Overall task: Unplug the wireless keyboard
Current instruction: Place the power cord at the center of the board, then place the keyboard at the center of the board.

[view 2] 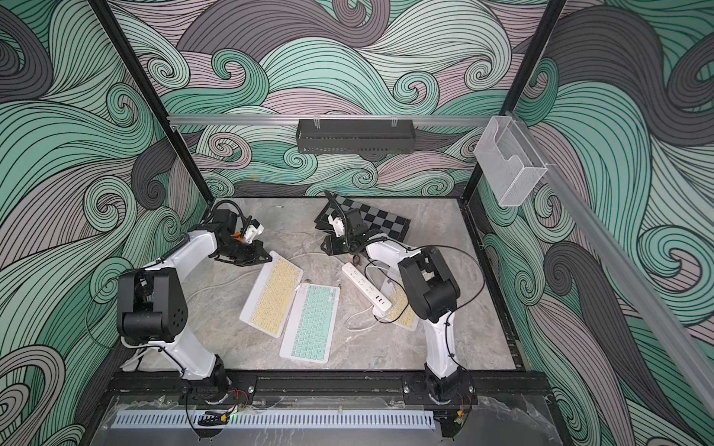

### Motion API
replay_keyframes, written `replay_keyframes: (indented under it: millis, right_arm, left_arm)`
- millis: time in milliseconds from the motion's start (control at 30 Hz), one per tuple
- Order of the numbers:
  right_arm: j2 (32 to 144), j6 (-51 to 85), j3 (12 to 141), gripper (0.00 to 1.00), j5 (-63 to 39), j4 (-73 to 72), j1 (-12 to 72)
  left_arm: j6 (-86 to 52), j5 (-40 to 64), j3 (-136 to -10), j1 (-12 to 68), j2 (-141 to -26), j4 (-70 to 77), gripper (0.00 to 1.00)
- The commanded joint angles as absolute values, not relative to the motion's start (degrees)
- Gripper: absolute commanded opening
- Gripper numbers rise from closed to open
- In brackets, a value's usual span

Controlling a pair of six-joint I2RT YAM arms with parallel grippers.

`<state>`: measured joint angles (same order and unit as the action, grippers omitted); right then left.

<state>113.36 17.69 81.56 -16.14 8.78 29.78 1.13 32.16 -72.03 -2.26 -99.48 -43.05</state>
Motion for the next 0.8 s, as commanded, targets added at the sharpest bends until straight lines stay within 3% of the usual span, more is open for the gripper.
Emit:
replay_keyframes:
  millis: [0, 167, 333, 467, 767]
  right_arm:
    - [106.4, 13.8, 79.4, 0.50, -12.8, 8.6, 28.1]
    - [97.2, 7.6, 71.8, 0.50, -6.6, 4.6, 25.5]
    - [89.1, 0.4, 60.9, 0.51, 2.7, -1.8, 22.2]
    - [84.1, -4.0, 52.2, 0.52, 11.6, -6.2, 20.2]
    - [77.0, -0.2, 38.0, 0.54, 23.4, -14.3, 9.6]
  left_arm:
    - [4.3, 26.9, -73.9, -3.6, -103.6, -44.3, 0.00]
    - [5.1, 25.1, -73.9, -5.9, -107.0, -42.7, 0.00]
    - [5.7, 21.4, -73.7, -6.9, -109.7, -42.1, 0.14]
    - [5.5, 20.2, -75.3, -7.2, -112.6, -42.9, 0.33]
    - [3.0, 21.6, -75.9, -7.2, -107.8, -39.5, 0.34]
